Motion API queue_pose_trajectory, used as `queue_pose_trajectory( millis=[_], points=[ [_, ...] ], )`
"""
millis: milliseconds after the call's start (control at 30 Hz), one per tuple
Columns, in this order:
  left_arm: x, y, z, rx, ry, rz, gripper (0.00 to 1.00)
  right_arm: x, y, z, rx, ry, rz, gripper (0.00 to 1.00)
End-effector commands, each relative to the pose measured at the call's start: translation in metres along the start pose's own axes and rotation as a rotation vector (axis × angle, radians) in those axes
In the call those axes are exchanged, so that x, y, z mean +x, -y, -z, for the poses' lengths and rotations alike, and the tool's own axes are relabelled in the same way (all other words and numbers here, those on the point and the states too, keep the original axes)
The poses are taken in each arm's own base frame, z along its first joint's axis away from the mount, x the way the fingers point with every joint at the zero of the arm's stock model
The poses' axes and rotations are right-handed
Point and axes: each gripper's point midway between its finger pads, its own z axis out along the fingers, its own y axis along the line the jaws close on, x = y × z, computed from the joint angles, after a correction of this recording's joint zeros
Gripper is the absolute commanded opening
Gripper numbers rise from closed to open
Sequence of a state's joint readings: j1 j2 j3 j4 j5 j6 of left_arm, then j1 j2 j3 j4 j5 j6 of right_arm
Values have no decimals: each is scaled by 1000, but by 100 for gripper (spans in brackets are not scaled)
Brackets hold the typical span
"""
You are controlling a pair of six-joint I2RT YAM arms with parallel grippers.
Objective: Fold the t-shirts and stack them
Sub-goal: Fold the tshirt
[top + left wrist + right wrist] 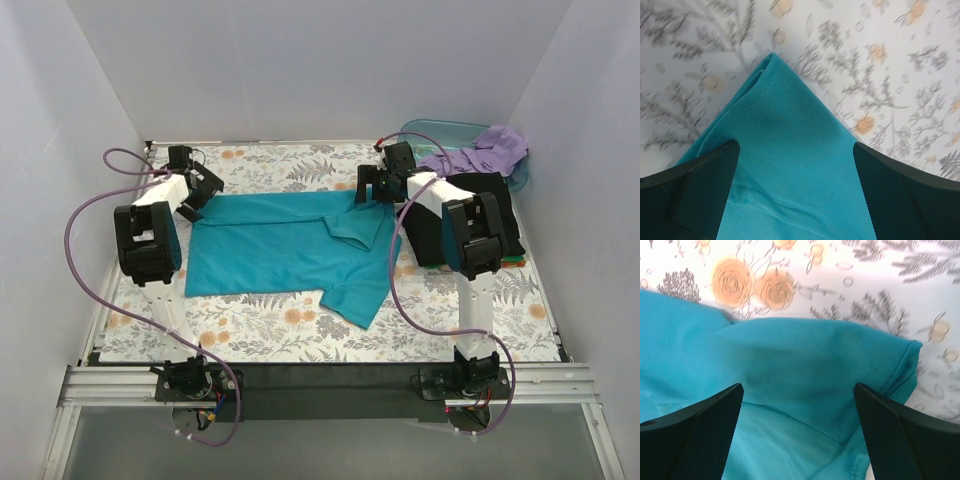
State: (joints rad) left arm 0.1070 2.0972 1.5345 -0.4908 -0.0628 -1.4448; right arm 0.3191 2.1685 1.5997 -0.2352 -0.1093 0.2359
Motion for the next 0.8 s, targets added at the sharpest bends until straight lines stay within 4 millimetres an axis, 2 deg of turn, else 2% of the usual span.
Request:
queue_pose_trajectory(
  millis=[0,133,167,200,233,267,300,333,367,400,433,467,500,533,567,600,633,667,700,733,767],
  points=[
    [16,-9,-23,-40,-81,5,98,-8,9,-8,-10,-28,14,98],
    [-11,14,7,10,-25,21,98,-38,-17,25,-89,33,92,98],
    [-19,22,28,46,0,23,98,-53,-30,47,-109,81,119,98],
    [-24,24,41,56,22,28,98,-58,-36,58,-116,101,142,98],
    [-28,24,52,57,44,41,98,-62,-49,78,-122,132,165,98],
    [-38,27,79,80,88,55,98,-62,-54,88,-119,144,181,98],
    [-33,11,85,27,94,65,98,-60,-59,97,-115,153,196,98],
    [-30,4,94,7,101,81,98,-51,-62,114,-102,162,207,98],
    [-27,-4,105,-9,110,89,98,-40,-72,121,-110,156,223,98],
    [-16,-27,118,-60,116,98,98,-31,-77,130,-108,156,218,98],
    [-10,-37,128,-76,122,133,98,-26,-87,151,-96,196,236,99],
    [-2,-50,134,-101,123,146,98,7,-79,147,-68,144,233,98],
    [19,-76,145,-138,109,162,98,25,-79,151,-50,133,209,98],
    [28,-86,150,-142,101,178,98,28,-82,170,-26,181,207,98],
    [41,-98,152,-152,87,191,98,66,-72,165,-3,121,172,98],
    [50,-107,158,-148,82,202,98,77,-66,171,24,128,149,99],
    [70,-126,162,-157,68,207,98,89,-66,175,20,127,129,98],
    [75,-135,166,-160,82,216,98,97,-70,188,-5,150,116,98],
    [82,-145,168,-174,89,242,98,127,-62,185,1,107,82,98],
    [97,-163,169,-192,90,260,98,133,-64,195,-19,136,66,98],
    [104,-168,168,-187,87,270,98,142,-63,197,-30,139,53,99]
  ],
)
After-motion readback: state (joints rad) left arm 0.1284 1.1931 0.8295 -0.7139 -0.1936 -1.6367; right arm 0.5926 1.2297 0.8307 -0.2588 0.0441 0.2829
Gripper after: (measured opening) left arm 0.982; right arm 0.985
